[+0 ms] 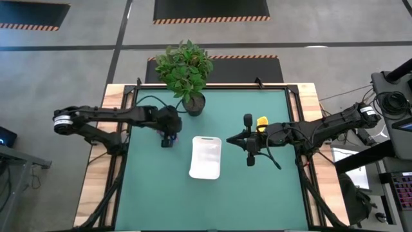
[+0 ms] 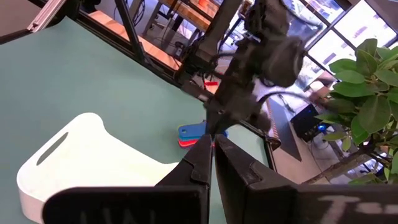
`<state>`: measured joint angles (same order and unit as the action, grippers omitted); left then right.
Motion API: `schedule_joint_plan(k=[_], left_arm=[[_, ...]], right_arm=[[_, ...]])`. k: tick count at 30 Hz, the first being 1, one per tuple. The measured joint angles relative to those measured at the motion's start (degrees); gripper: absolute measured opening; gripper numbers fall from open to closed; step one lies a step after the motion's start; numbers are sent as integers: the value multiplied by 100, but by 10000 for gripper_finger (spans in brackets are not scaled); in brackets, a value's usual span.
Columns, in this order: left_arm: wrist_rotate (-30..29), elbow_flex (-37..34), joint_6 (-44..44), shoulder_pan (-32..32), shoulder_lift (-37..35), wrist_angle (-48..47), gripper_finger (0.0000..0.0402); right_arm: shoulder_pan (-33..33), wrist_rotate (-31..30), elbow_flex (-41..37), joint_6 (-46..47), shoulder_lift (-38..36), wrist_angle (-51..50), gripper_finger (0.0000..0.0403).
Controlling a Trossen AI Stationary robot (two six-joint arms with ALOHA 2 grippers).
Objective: Nest measuring cups in basket
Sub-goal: Stack the blue measuring cup on top of the green measuring cup
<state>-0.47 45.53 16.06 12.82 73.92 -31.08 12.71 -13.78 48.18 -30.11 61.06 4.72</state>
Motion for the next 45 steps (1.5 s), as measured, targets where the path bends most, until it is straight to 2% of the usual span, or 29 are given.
schedule_joint_plan(k=[4, 8, 13, 17, 21, 28, 36, 45], left_arm=[[0, 347, -164, -98, -278, -470, 0], [2, 463, -633, -459, -749, -918, 0], [-29, 107, -1688, -1309, -1356, -1194, 0], [-483, -340, -2373, -1958, -1520, -1325, 0], [-891, -322, -2380, -2321, -1269, -1204, 0], [-980, -303, -2433, -2328, -465, -1201, 0], [-1969, -217, -2538, -2321, 459, -1202, 0], [-2162, -138, -2514, -2321, 683, -1207, 0]], right_arm=[[0, 2, 0, 106, 0, -6, 9], [0, 0, 0, 212, 0, -100, 9], [0, -129, 0, 254, 0, -151, 9], [0, -129, 0, 267, 0, -151, 9], [0, -129, 0, 260, 0, -154, 9], [0, -129, 0, 250, 0, -151, 9], [0, -129, 0, 246, 0, -156, 9], [0, -131, 0, 214, 0, -156, 9]])
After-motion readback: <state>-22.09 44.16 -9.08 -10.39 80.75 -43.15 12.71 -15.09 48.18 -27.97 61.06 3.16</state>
